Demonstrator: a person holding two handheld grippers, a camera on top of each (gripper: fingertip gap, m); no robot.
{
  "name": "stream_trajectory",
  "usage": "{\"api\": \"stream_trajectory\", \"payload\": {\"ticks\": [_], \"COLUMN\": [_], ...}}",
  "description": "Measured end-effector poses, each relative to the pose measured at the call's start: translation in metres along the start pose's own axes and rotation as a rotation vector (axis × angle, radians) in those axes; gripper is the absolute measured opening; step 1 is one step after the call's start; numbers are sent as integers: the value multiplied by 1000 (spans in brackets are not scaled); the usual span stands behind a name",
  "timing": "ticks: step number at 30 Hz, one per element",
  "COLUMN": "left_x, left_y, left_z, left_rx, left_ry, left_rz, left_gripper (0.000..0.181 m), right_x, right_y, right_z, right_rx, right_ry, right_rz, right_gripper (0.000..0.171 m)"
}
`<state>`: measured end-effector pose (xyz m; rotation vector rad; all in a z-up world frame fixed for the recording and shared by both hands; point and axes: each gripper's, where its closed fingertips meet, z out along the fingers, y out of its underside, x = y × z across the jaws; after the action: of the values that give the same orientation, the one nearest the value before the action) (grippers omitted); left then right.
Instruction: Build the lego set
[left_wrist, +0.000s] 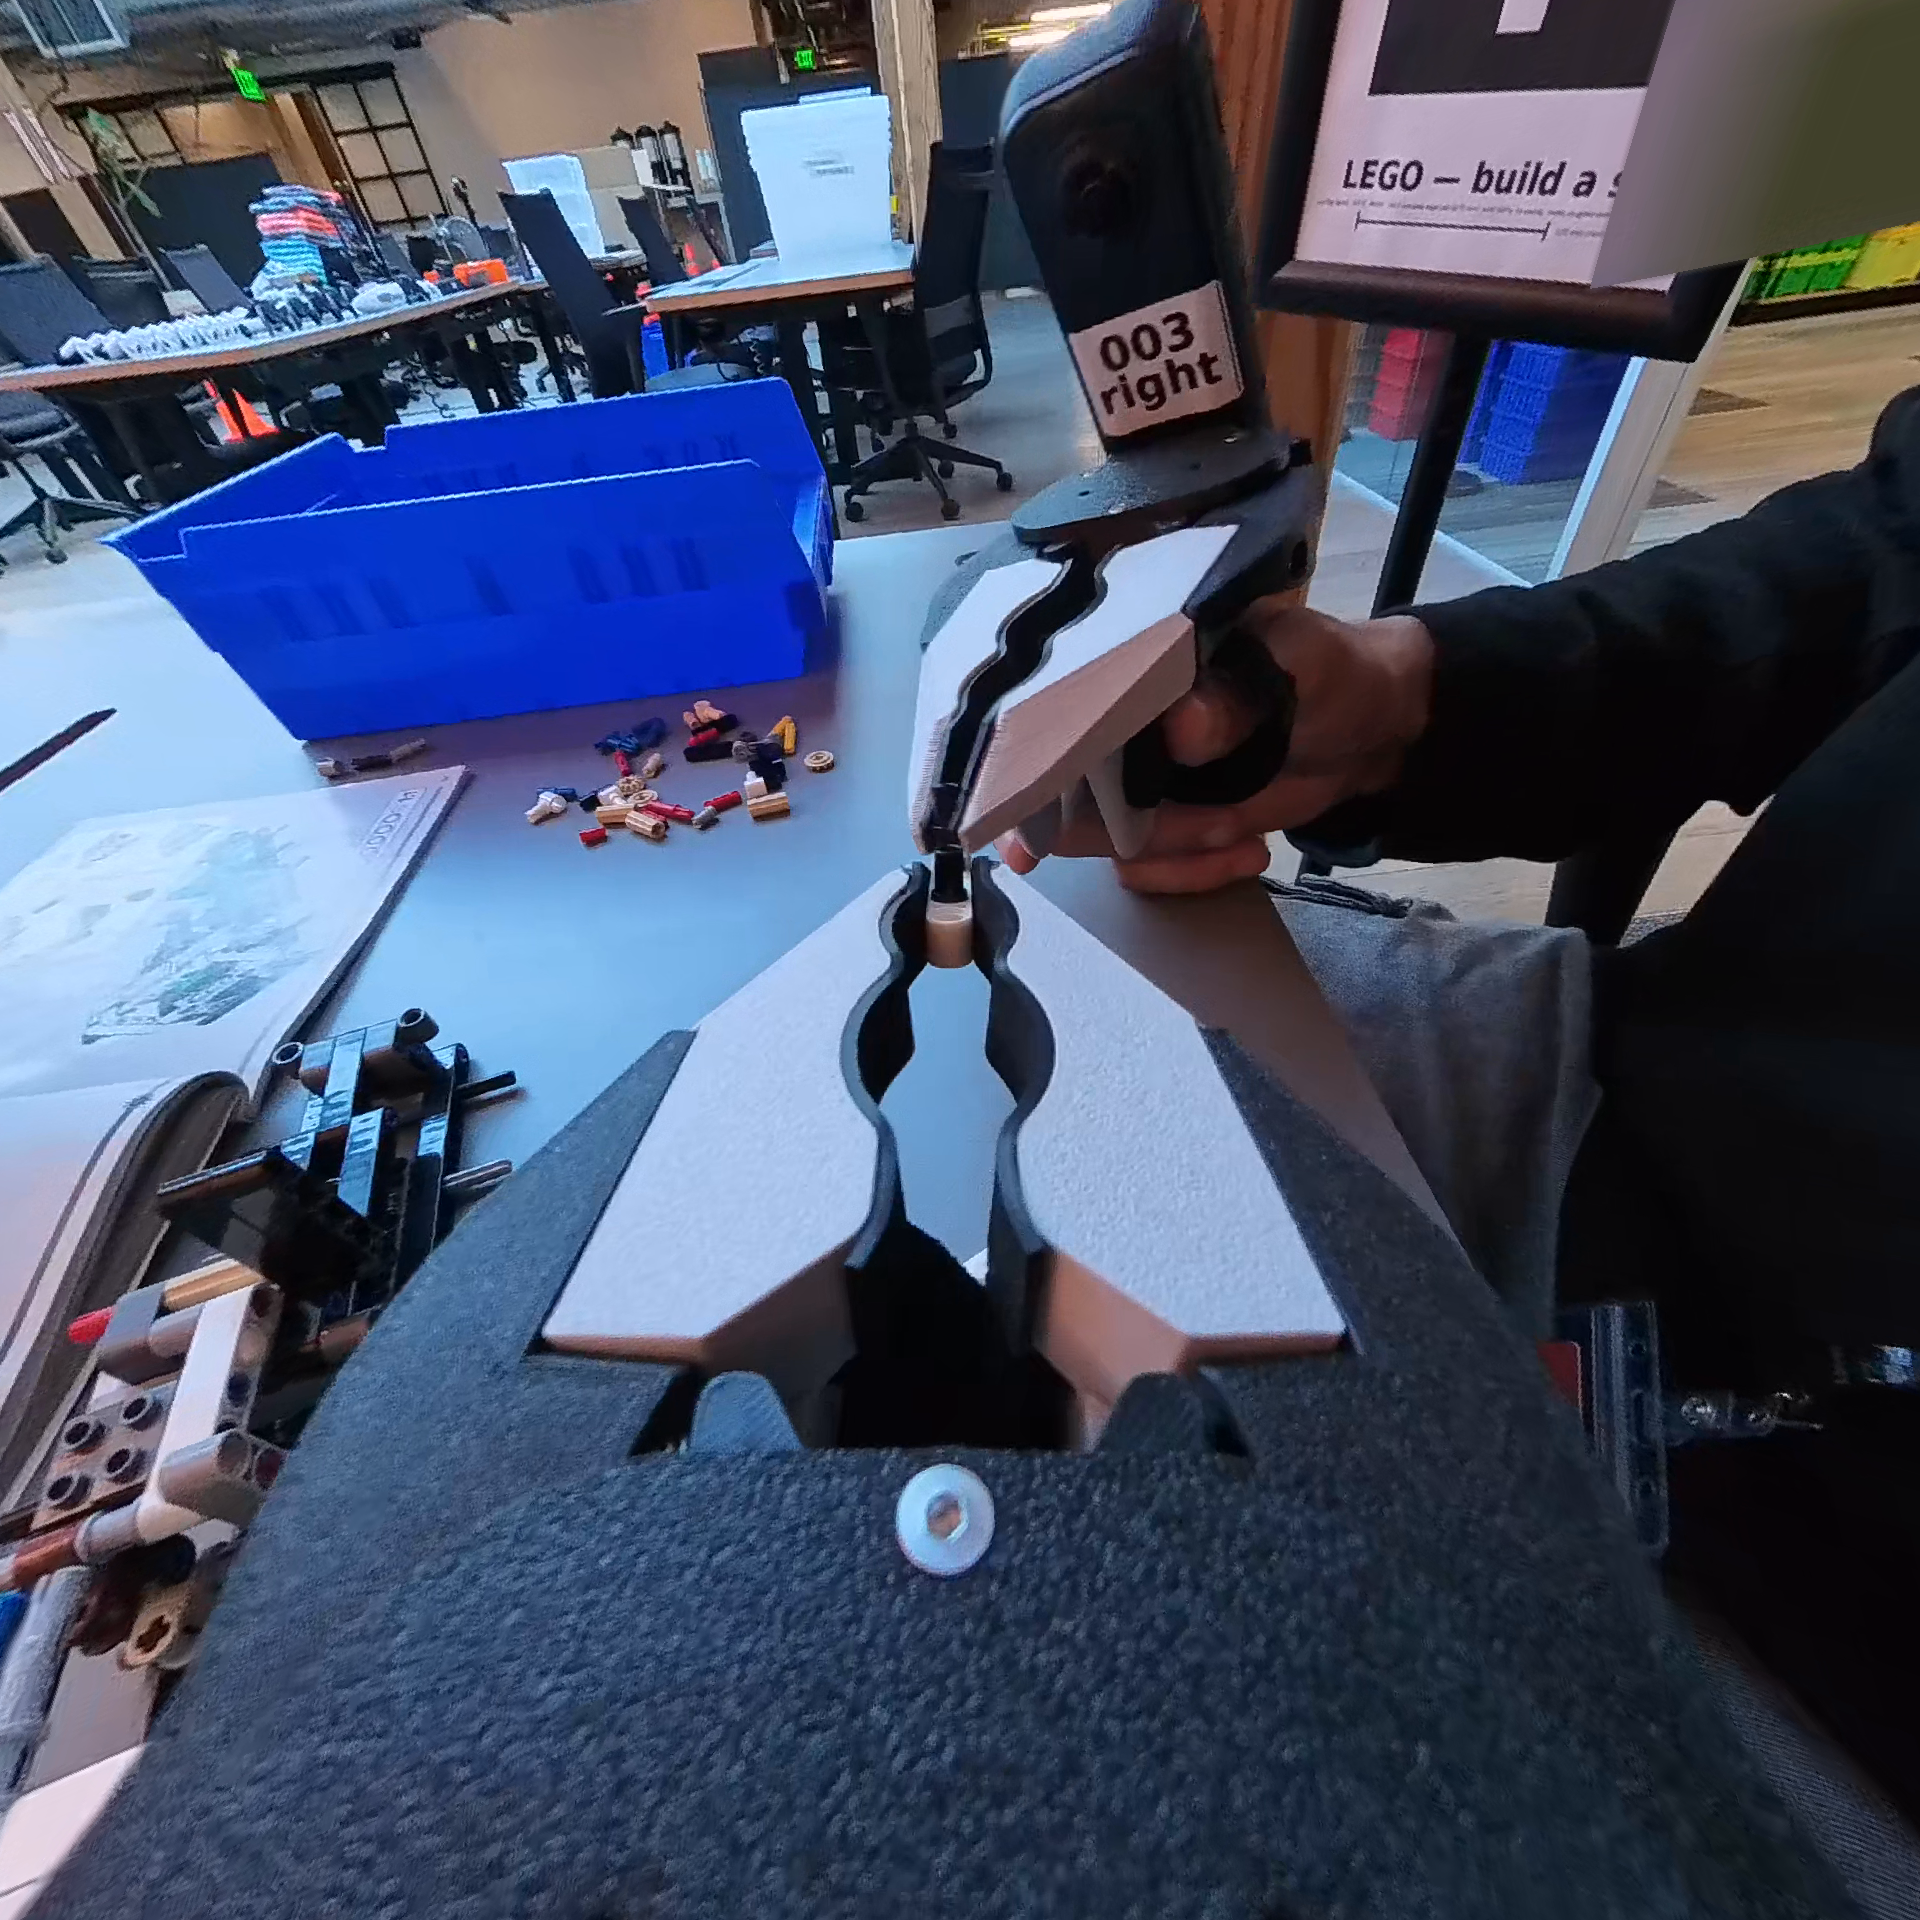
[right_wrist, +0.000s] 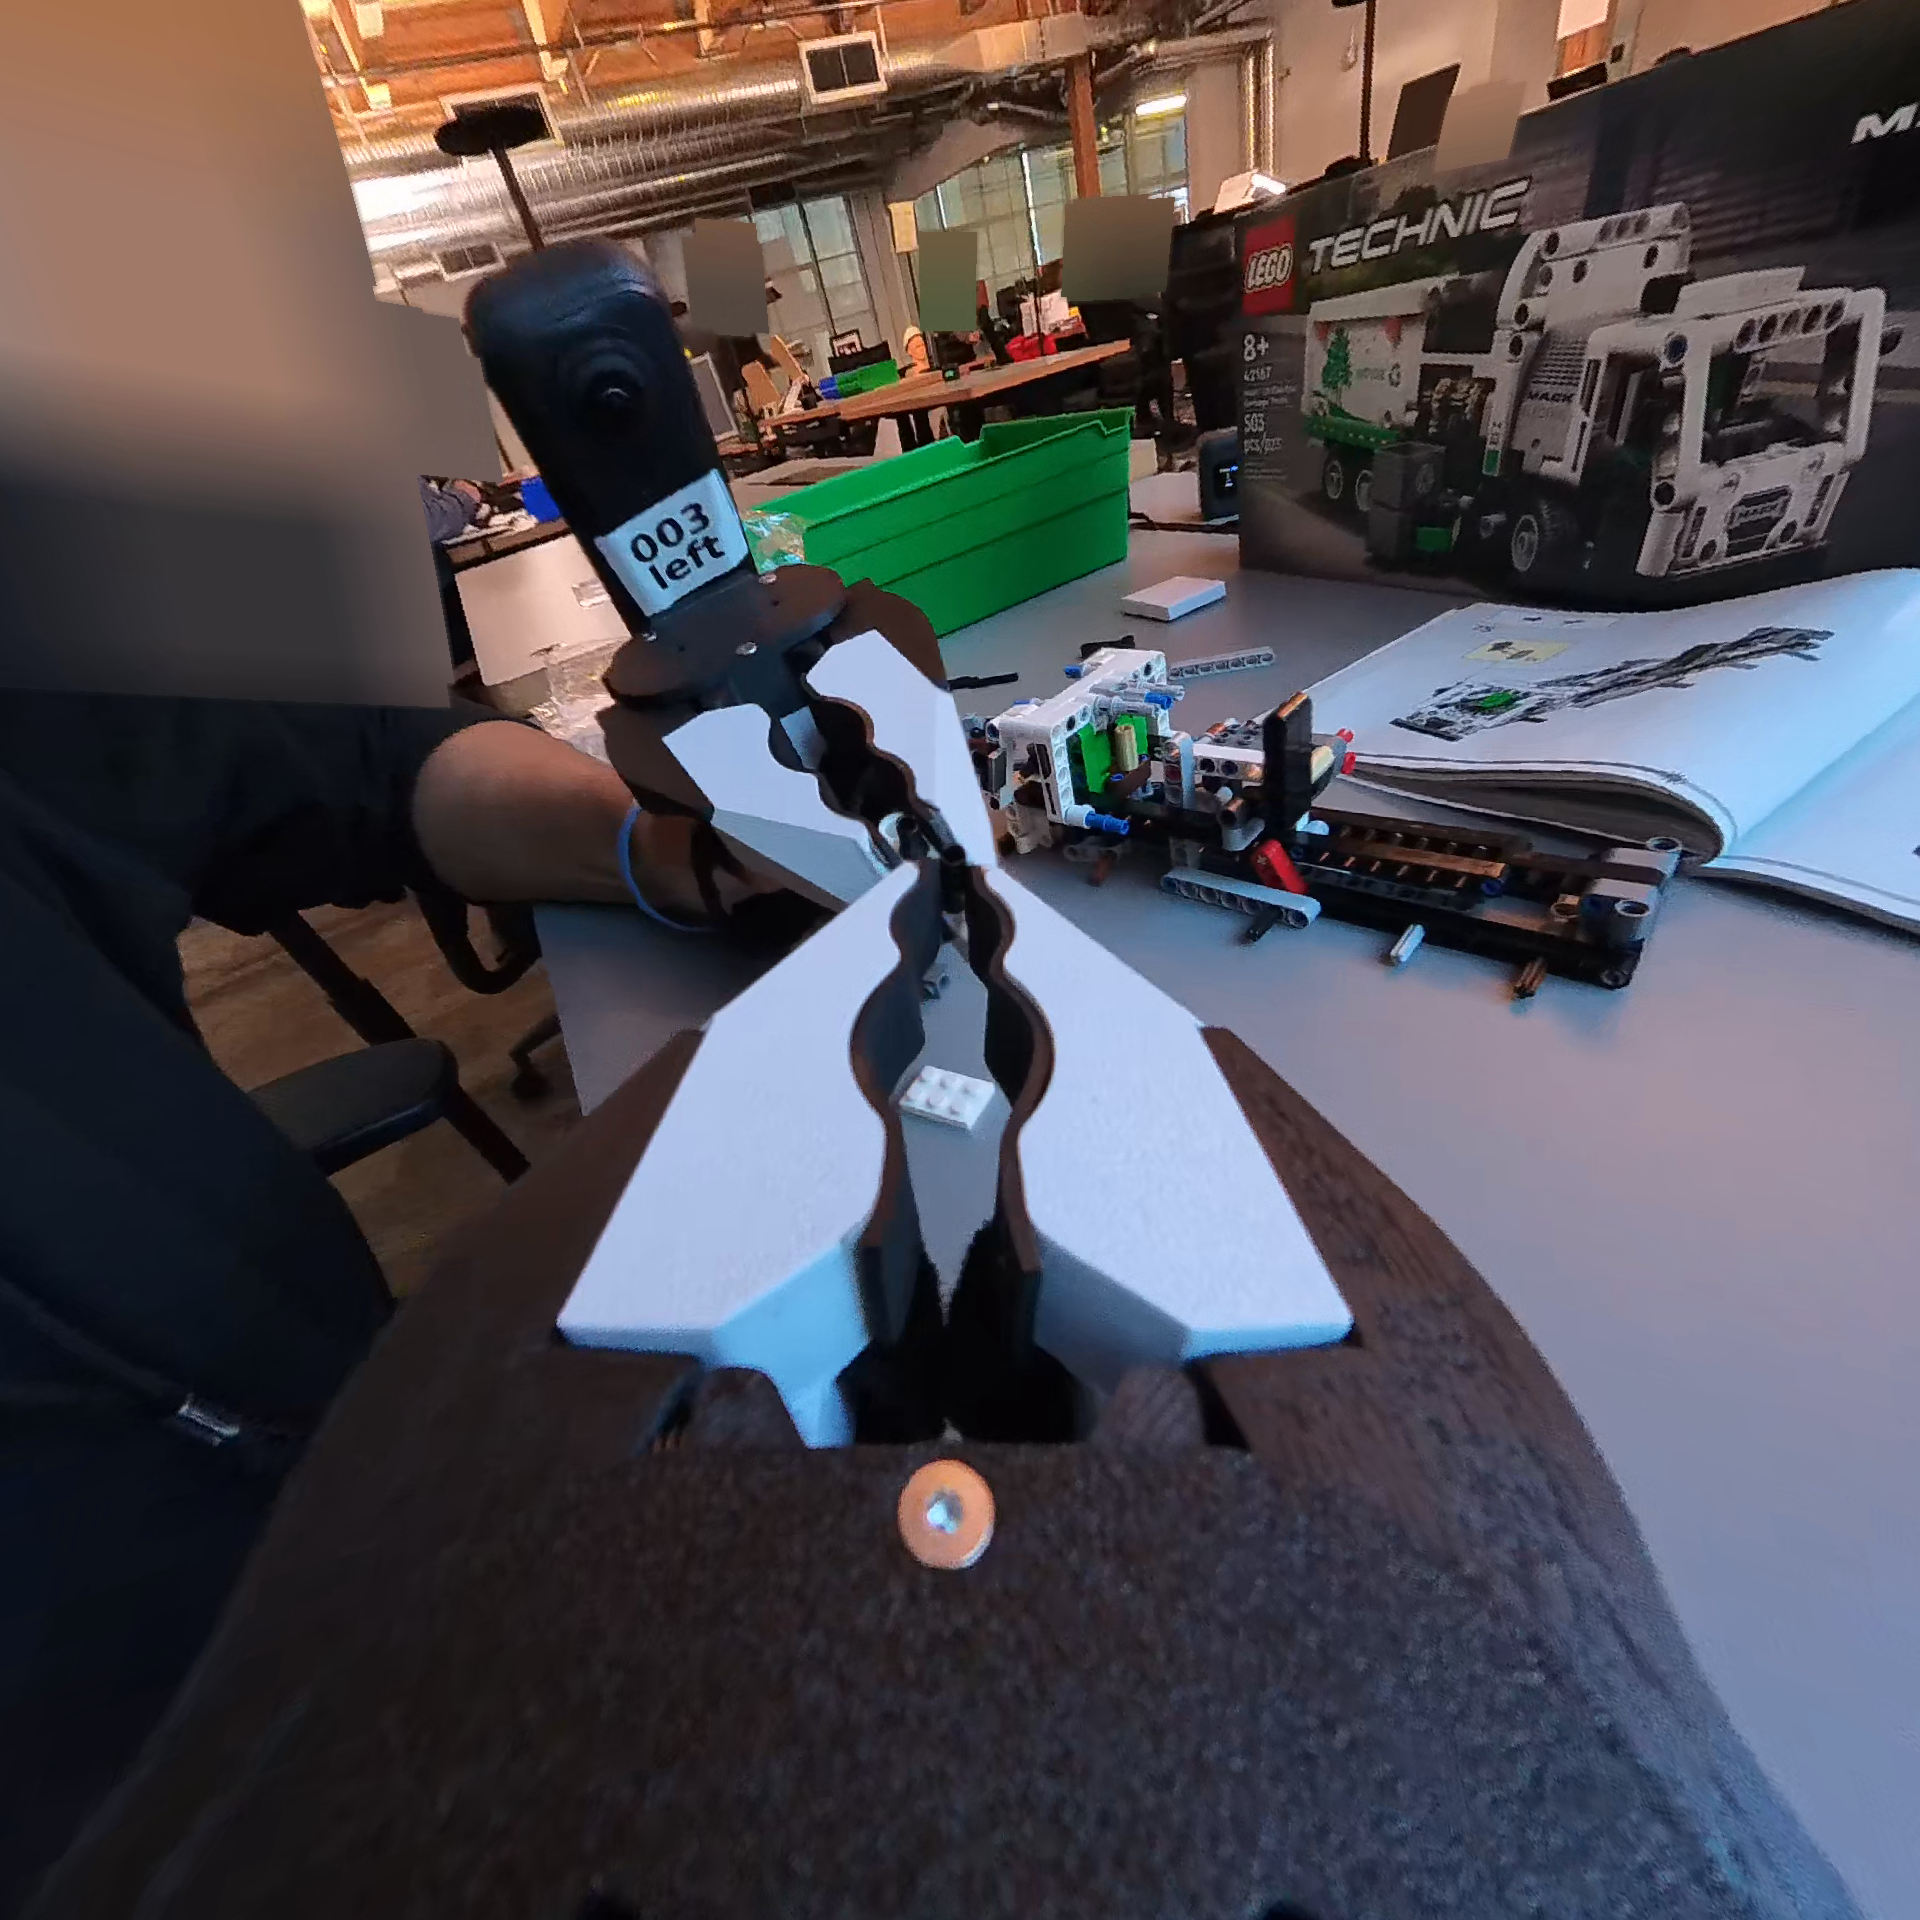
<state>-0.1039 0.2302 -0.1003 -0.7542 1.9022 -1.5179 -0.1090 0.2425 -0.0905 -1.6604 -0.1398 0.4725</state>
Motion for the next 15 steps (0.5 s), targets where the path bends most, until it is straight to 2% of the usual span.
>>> {"api": "stream_trajectory", "payload": {"ticks": [15], "left_x": [-2], "left_y": [-3], "left_z": [-2], "left_rx": [20], "left_ry": [19], "left_rz": [-93], "left_gripper": [7], "right_x": [2], "right_y": [0], "right_z": [2], "right_rx": [-5], "right_ry": [16], "right_rz": [-22], "right_gripper": [4]}}
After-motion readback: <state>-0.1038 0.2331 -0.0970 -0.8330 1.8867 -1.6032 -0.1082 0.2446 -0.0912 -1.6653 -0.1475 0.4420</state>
